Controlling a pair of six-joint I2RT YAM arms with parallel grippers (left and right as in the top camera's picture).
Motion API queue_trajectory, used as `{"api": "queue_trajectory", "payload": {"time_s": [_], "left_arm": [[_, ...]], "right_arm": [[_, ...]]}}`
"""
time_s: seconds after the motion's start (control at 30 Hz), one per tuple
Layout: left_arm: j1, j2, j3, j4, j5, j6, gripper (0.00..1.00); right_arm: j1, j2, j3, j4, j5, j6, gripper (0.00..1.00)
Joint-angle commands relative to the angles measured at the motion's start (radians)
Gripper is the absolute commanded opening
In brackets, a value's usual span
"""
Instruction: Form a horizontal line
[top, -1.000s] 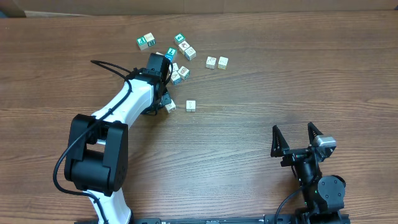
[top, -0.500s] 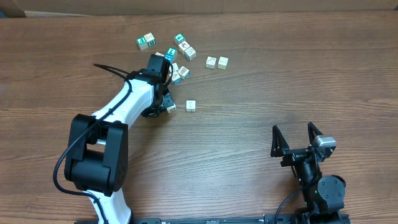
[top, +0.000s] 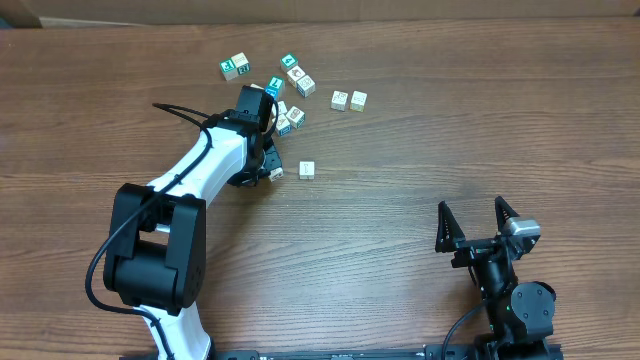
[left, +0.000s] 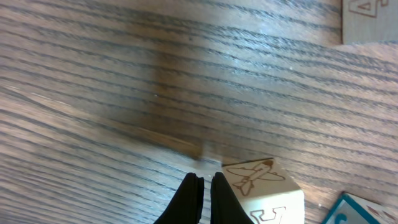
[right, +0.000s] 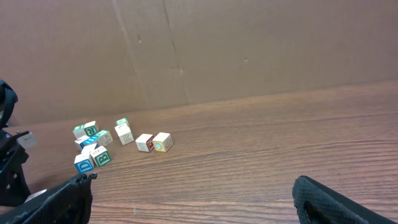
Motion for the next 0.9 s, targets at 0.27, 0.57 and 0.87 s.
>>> {"api": "queue_trajectory", "payload": {"time_s": [0.27,0.57,0.87], "left_arm": [[-0.01,0.007,-0.01,0.01,0.03,0.013,0.04],[-0.01,0.007,-0.01,0.01,0.043,0.031,0.04],[-0.01,0.007,-0.01,0.01,0.046,0.039,0.04]], "right_arm": [[-0.005,-0.008,-0.01,0.006,0.006,-0.004,1.0],[-0.005,-0.008,-0.01,0.006,0.006,-0.005,1.0],[-0.005,-0.008,-0.01,0.006,0.006,-0.004,1.0]]}}
